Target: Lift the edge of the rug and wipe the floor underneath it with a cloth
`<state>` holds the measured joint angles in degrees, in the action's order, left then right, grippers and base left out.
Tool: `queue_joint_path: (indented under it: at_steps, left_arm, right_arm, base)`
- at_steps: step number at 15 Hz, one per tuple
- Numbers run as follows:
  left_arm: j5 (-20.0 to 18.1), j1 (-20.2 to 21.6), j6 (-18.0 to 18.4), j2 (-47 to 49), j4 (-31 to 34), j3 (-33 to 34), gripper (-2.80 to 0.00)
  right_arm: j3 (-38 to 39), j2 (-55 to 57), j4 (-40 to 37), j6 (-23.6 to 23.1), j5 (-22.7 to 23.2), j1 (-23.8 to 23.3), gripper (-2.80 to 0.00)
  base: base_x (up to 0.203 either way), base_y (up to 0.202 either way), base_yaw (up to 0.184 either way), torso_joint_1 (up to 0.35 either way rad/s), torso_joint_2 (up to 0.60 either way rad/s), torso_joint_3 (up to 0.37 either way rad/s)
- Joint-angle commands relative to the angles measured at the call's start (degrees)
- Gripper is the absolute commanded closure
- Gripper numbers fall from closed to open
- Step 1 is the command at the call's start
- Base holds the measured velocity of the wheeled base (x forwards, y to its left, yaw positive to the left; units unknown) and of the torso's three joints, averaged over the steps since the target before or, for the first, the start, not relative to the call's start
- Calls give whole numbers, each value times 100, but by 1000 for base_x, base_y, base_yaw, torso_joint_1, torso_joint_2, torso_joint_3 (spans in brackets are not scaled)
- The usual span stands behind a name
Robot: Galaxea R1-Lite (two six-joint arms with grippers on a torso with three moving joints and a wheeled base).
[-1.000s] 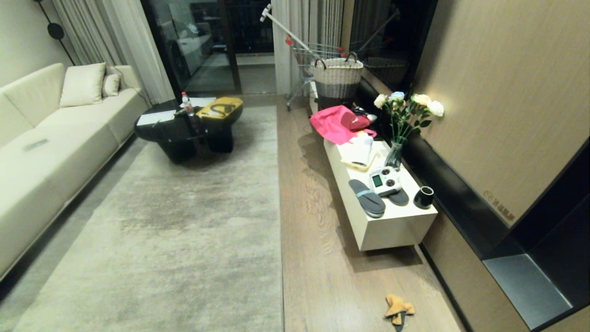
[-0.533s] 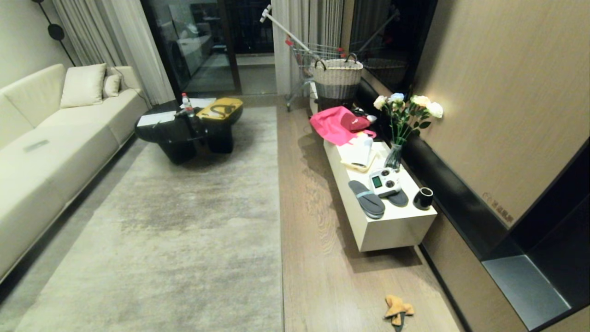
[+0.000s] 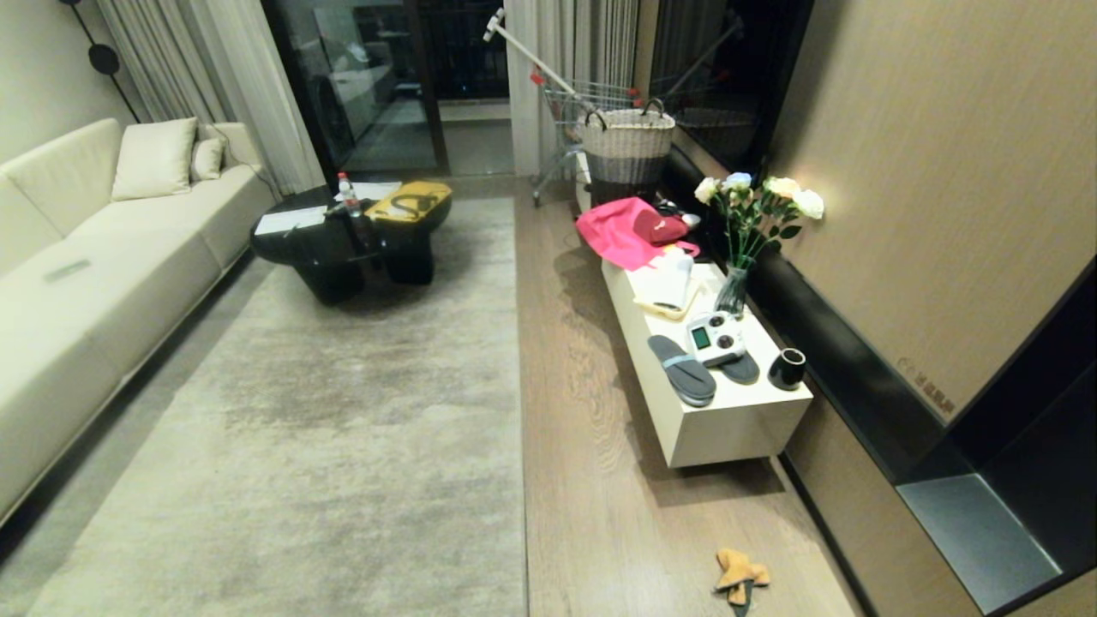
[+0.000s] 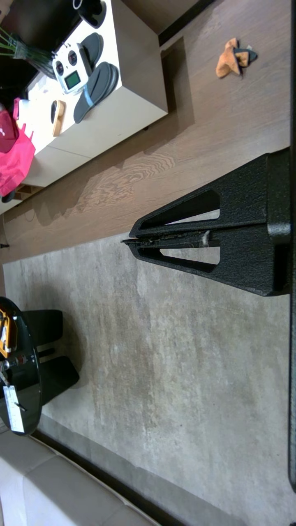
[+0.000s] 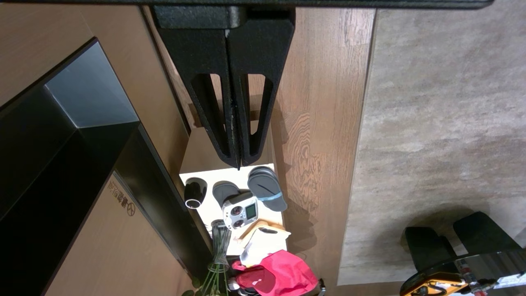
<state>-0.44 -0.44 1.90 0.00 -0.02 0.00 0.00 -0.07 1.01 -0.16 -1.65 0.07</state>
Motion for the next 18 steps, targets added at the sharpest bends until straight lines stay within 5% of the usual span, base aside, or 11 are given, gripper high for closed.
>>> queue_joint_path:
  at_steps: [1,18]
  left_arm:
    - [0,0,3,0,2,0,0]
    - [0,0,3,0,-6,0,0]
  right_arm:
    - [0,7,4,-2,-2,1,0]
    - [0,7,4,-2,-2,1,0]
  base:
    - [0,0,0,0,0,0]
    - [0,0,0,0,0,0]
